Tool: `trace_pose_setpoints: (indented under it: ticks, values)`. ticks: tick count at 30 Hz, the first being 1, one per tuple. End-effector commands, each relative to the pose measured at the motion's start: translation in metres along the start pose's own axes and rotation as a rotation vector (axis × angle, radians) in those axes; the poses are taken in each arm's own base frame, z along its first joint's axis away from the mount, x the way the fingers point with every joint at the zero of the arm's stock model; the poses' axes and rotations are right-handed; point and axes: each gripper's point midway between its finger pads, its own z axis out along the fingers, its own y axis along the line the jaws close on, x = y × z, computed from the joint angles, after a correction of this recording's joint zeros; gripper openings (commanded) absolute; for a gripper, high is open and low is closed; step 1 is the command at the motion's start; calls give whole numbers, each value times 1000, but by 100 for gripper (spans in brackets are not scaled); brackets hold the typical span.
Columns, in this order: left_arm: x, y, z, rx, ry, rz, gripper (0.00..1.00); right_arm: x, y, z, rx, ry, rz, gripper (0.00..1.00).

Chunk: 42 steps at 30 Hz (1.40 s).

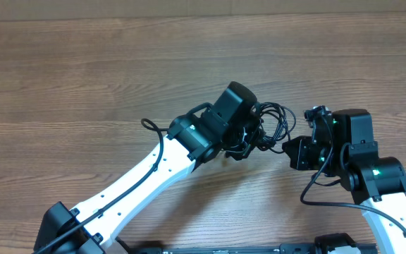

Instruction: Untangle cables

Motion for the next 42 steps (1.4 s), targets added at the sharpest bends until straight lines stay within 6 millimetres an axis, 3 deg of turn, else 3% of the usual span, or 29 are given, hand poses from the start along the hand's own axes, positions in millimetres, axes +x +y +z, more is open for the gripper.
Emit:
trace_pose_setpoints:
  ticks: [1, 8, 14, 21, 26, 29, 31, 35, 42]
  values:
    - [12, -10, -12, 29, 77, 67, 4, -3, -16, -2, 90, -32, 95, 4]
    - [35, -5, -13, 17, 175, 161, 4, -14, -16, -1, 86, -79, 224, 4]
    - [46, -2, -15, 21, 242, 269, 4, -15, -42, -2, 221, -120, 399, 4]
    - [60, 1, -19, 53, 326, 495, 4, -20, -49, 1, 255, -144, 477, 6]
    - [75, 4, -25, 130, 417, 822, 4, -27, -55, 1, 273, -190, 550, 36]
    - [83, 9, -30, 166, 470, 958, 4, -35, -55, 0, 268, -226, 566, 65]
    - [82, 16, -30, 151, 479, 999, 4, -38, -61, -3, 295, -256, 591, 79]
    - [80, 26, -31, 120, 491, 1034, 4, -38, -77, -10, 386, -305, 633, 92]
    - [70, 27, -48, 122, 469, 1061, 4, -37, -89, -16, 460, -338, 638, 96]
